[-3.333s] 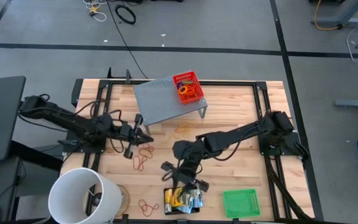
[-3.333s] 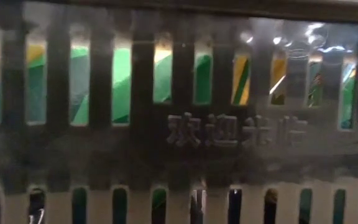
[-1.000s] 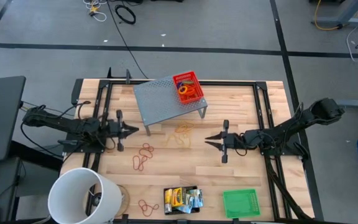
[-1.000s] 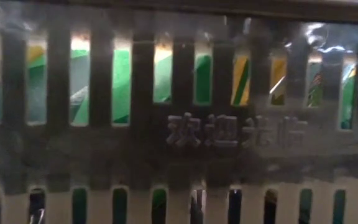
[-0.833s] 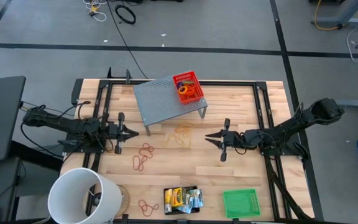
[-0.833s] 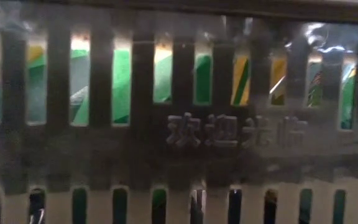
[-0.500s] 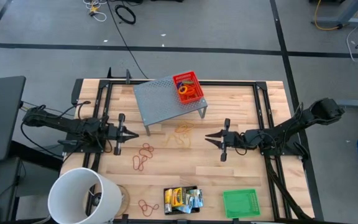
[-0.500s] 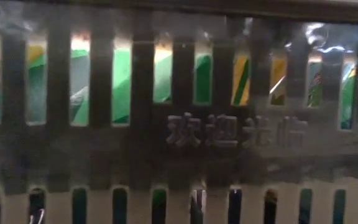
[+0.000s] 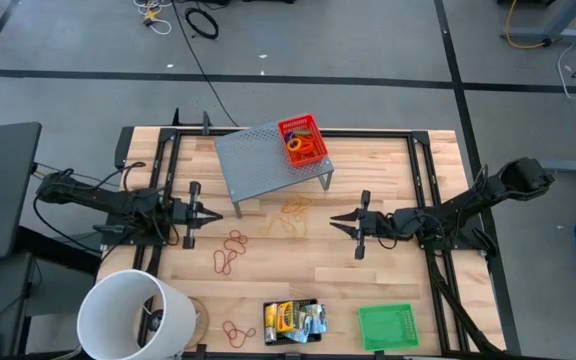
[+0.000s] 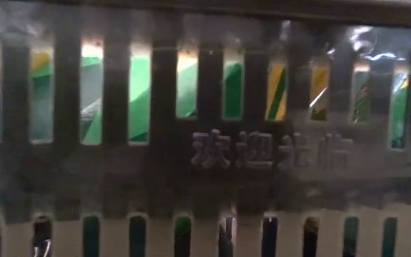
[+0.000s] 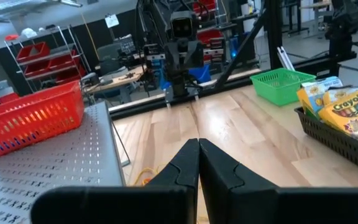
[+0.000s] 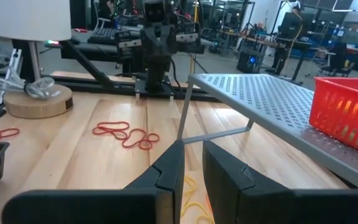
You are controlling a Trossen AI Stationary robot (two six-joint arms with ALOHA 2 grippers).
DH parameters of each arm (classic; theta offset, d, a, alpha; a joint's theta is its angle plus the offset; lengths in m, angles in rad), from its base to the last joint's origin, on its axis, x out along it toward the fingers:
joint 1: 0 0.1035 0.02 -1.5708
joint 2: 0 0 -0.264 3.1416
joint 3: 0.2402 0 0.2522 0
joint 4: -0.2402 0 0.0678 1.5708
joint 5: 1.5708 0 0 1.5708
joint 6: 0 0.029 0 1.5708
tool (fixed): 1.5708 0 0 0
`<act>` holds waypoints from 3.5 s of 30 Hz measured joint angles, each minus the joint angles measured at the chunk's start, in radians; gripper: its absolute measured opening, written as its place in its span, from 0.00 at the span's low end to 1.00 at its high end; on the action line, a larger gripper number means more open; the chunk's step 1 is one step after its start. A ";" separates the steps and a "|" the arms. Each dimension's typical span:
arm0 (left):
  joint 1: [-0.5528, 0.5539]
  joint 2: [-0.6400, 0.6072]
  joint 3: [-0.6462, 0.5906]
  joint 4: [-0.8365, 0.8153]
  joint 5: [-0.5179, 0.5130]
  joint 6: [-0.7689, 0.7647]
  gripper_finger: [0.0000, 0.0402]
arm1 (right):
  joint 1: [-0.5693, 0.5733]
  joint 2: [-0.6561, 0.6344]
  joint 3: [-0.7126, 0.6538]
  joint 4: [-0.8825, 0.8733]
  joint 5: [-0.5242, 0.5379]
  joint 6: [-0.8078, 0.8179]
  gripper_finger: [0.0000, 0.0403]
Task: Pick & Place Office Desk Supplies
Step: Put the black bin on the shelf
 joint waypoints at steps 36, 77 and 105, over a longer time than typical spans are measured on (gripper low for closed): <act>0.000 0.001 0.000 0.002 -0.124 -0.041 0.04 | 0.002 0.423 0.569 -0.528 -0.701 0.146 0.02; 0.000 0.019 0.000 -0.086 -0.212 -0.184 0.04 | 0.426 0.843 1.148 -0.974 -0.405 0.617 0.00; 0.001 0.037 0.000 -0.078 -0.212 -0.165 0.04 | 0.418 0.877 1.161 -1.317 -0.115 0.619 0.00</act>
